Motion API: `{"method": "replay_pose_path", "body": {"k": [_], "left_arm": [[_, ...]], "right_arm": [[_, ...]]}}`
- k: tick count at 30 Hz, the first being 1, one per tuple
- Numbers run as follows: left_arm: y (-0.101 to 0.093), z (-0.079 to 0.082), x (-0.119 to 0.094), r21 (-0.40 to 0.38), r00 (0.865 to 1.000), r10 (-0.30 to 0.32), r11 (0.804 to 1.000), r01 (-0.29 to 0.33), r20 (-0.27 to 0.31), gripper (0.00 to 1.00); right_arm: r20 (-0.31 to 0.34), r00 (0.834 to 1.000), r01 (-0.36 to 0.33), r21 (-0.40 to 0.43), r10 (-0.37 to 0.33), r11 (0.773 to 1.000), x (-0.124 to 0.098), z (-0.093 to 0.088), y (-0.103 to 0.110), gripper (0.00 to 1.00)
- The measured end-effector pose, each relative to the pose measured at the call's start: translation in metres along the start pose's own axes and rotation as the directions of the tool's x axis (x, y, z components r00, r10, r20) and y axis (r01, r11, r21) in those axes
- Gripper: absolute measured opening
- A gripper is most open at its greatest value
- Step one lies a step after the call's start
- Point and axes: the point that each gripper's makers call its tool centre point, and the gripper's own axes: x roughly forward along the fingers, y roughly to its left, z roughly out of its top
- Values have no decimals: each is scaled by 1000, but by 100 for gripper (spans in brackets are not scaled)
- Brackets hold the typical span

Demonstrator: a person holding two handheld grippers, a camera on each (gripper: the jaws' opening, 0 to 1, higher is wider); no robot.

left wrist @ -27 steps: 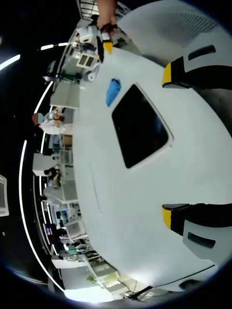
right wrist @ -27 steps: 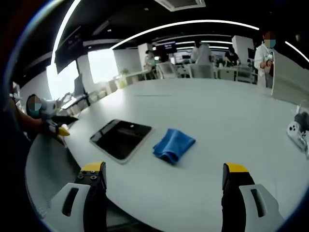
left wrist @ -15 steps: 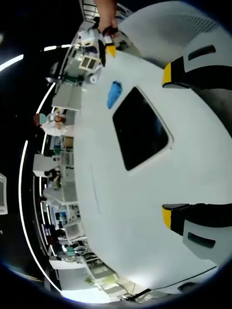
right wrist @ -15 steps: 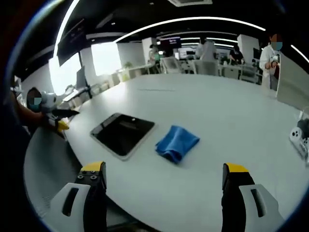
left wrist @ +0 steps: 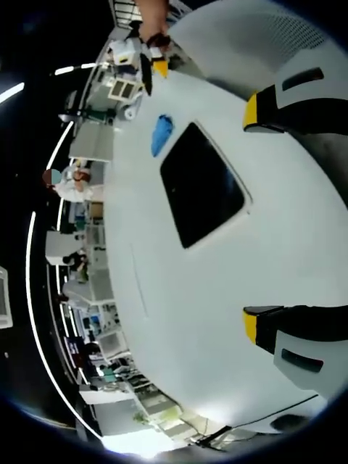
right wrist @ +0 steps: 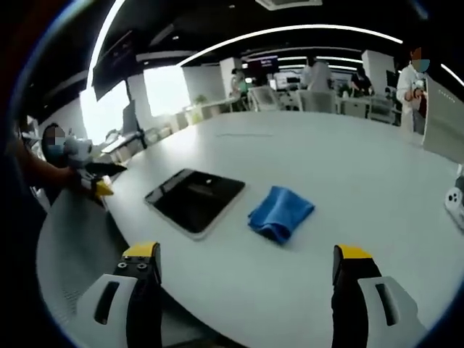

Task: Wipe the mirror surface with the cleaning cloth until all visible marks leave the cleaned area.

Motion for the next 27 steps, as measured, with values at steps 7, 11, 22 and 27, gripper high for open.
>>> {"method": "replay_pose_path", "body": {"k": [7, 11, 22, 27], "left_arm": [[1, -4, -1, -33, 1000, 8, 999, -9, -12, 99], [0, -3, -1, -29, 1000, 1, 1000, -1, -8, 99], [-7, -6, 1, -17, 999, -36, 999, 35, -25, 99], [-4, -12, 2, -35, 998, -27, 999, 25, -57, 99]], "right_arm": [[-9, 1000, 13, 65, -13, 998, -8, -5, -2, 99], [-7, 1000, 29, 51, -29, 998, -14, -6, -6, 98], [-14, 997, 73, 91, -72, 993, -18, -16, -3, 98], [-16, 997, 77, 103, -76, 992, -15, -15, 0, 98]]}}
